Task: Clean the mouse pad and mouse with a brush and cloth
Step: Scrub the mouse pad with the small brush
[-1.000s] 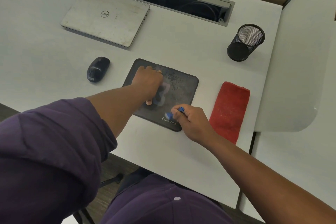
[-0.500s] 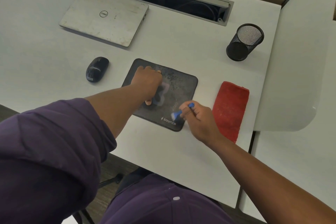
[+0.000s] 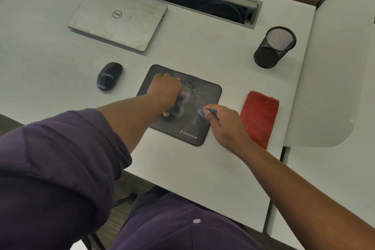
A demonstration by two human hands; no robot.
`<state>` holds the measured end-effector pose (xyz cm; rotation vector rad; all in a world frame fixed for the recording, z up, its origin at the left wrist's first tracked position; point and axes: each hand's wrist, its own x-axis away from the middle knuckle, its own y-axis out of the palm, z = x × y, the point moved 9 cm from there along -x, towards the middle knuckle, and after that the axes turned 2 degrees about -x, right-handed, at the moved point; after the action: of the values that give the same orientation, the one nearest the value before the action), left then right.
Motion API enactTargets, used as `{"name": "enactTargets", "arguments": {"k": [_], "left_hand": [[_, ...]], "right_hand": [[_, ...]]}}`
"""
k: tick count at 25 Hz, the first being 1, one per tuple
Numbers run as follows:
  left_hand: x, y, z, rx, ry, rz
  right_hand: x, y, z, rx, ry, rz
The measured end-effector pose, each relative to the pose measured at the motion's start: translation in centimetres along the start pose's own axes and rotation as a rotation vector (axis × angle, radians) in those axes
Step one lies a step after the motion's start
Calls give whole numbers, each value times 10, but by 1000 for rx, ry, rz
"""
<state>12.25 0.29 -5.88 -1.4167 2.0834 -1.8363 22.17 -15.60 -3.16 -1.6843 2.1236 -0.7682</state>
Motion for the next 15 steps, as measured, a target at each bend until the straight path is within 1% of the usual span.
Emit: {"name": "enactTargets", "arguments": {"k": [1, 3, 4, 5, 6, 7, 8, 9, 11, 13, 15], "left_hand": [[0, 0, 0, -1, 1, 0], [0, 0, 0, -4, -2, 1], [0, -1, 0, -8, -1, 5], [0, -1, 0, -10, 1, 7], [0, 0, 0, -7, 4, 7], [-1, 0, 0, 0, 6, 6], [-1, 0, 0, 3, 7, 5], [-1, 1, 0, 1, 5, 5], [0, 0, -1, 4, -3, 9], [1, 0, -1, 9, -6, 5], [1, 0, -1, -1, 5, -9]], "right_hand": [[-1, -1, 0, 55, -10, 6], [-2, 10, 6, 151, 18, -95], [-1, 16, 9, 100, 48, -146], [1, 18, 9, -12, 79, -162], [1, 14, 6, -99, 84, -129], [-1, 7, 4, -125, 59, -63], [-3, 0, 2, -84, 20, -2], [-6, -3, 1, -3, -9, 19], [-7, 0, 2, 134, 2, -10], [-7, -3, 4, 110, 39, 8], [-10, -11, 2, 84, 33, 60]]}}
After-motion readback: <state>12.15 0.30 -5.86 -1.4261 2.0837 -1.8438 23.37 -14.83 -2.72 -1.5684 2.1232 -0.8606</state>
